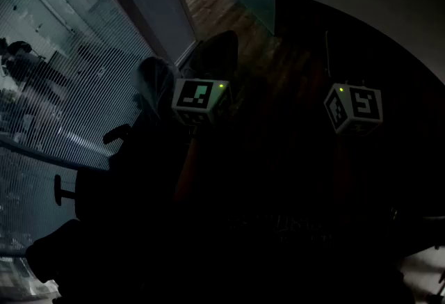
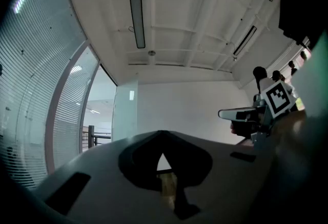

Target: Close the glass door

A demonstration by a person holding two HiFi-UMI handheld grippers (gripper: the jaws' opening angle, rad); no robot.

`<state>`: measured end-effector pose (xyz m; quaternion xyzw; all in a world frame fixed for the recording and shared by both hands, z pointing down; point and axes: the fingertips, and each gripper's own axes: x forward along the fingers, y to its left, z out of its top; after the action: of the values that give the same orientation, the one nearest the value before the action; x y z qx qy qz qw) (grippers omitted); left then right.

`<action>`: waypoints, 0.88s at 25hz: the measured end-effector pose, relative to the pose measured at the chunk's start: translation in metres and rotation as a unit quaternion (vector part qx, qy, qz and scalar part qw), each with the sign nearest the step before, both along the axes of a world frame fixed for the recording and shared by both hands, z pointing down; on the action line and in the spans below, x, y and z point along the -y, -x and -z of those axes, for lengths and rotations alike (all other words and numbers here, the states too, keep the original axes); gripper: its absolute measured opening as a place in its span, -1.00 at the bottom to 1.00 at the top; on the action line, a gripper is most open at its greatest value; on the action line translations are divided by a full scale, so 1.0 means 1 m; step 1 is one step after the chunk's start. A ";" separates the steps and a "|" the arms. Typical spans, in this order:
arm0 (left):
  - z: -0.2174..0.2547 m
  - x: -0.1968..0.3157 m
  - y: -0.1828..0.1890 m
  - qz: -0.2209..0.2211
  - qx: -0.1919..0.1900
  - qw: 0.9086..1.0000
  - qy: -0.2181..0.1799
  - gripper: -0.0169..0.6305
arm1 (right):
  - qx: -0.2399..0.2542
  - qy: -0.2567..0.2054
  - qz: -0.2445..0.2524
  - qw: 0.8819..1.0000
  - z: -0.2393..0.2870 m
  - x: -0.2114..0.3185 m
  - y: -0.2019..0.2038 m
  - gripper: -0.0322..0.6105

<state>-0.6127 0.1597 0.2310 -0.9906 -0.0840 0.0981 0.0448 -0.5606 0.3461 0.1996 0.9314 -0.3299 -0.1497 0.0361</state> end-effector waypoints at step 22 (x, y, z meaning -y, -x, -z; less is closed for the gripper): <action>-0.010 -0.008 -0.007 0.015 0.002 1.000 0.006 -0.94 | 0.017 -0.020 0.016 1.000 -0.014 -0.022 -0.013 -0.89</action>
<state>-0.6059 0.1681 0.2407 -0.9922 -0.0689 0.0955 0.0403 -0.5478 0.3677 0.2140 0.9288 -0.3425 -0.1413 0.0093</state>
